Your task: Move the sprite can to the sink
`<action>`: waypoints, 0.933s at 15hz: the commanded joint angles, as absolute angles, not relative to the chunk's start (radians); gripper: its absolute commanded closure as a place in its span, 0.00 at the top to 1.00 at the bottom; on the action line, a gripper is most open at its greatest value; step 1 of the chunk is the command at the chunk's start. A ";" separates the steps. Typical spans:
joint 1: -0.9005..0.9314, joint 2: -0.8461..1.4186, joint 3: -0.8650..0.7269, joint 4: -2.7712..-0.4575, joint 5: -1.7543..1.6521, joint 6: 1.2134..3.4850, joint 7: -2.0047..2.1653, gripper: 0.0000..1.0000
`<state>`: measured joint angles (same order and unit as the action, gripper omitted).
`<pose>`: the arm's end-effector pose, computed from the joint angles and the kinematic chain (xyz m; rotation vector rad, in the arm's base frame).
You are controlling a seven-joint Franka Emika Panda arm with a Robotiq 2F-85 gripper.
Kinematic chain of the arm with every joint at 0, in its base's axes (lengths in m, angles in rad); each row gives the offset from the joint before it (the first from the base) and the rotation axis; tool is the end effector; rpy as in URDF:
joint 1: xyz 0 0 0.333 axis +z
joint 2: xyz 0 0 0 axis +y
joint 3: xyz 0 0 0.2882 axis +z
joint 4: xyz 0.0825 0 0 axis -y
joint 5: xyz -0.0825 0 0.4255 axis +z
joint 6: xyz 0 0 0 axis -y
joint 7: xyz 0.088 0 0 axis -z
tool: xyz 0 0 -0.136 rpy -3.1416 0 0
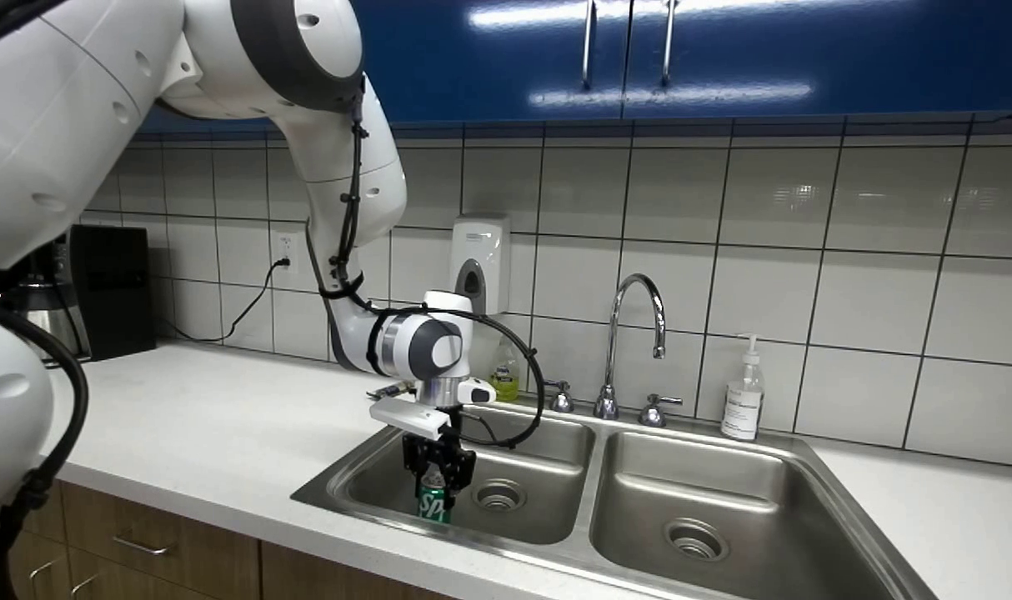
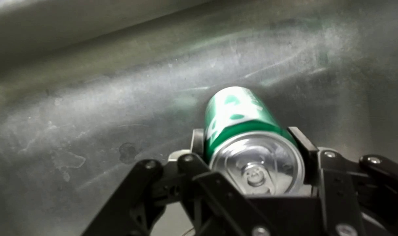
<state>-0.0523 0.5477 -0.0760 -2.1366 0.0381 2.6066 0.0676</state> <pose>0.5548 -0.0769 0.0493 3.1010 -0.3422 -0.1190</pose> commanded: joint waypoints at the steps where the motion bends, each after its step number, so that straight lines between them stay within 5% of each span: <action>1: -0.070 0.557 -0.066 -2.123 0.049 2.621 0.054 0.38; 8: -0.075 0.571 -0.067 -2.116 0.051 2.628 0.054 0.38; 9: -0.075 0.570 -0.068 -2.116 0.051 2.627 0.055 0.88; 14: -0.069 0.527 -0.079 -2.125 0.040 2.608 0.062 1.00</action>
<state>-0.0594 0.5625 -0.0790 -2.1228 0.0381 2.6207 0.0676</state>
